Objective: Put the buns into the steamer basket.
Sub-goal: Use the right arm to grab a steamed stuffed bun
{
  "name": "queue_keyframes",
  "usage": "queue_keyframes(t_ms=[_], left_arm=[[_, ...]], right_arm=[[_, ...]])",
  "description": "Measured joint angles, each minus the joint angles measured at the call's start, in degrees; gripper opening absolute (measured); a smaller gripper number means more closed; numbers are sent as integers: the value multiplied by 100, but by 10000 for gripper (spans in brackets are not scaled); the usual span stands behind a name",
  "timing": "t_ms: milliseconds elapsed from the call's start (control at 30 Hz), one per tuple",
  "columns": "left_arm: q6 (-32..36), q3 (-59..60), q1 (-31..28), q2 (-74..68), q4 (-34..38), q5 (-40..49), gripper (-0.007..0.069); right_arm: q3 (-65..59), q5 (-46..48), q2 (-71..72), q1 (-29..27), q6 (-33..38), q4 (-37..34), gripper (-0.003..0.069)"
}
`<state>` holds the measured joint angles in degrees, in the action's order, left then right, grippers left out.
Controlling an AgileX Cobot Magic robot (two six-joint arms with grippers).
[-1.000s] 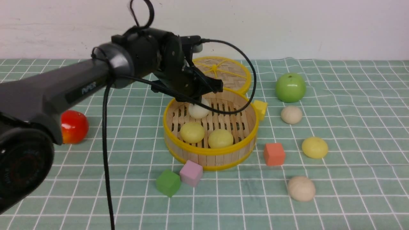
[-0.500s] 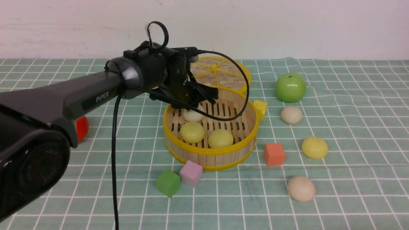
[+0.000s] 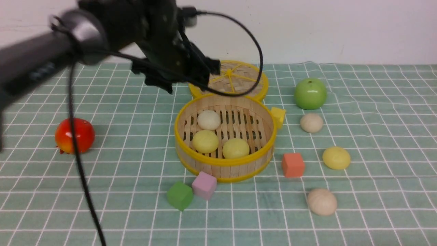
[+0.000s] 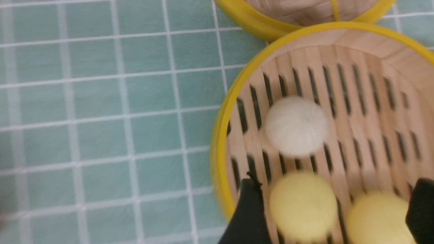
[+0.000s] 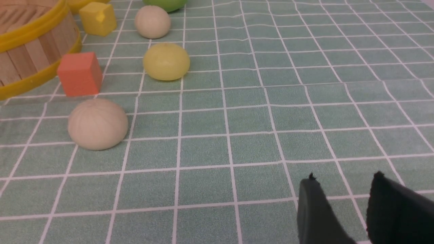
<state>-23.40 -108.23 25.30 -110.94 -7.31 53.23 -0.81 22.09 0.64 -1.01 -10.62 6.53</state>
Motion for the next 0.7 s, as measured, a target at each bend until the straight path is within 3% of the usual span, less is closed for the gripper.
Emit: queue_keyframes(t_ms=[100,233,367,533,567,600,700], left_arm=[[13,0,0,673,-27,687,549],[13,0,0,1658,-185,1649,468],[113,206,0,2529,-285,1764,340],[273,1456,0,4262,-267,1764,52],[273,1456,0,4324,-267,1764,52],[261,1958,0,4763,-267,1764,-10],[79,2933,0,5689,-185,1764,-14]], right_arm=[[0,0,0,0,0,0,240],[0,0,0,0,0,0,240],[0,0,0,0,0,0,240],[0,0,0,0,0,0,240],[0,0,0,0,0,0,240],[0,0,0,0,0,0,240],[0,0,0,0,0,0,240]])
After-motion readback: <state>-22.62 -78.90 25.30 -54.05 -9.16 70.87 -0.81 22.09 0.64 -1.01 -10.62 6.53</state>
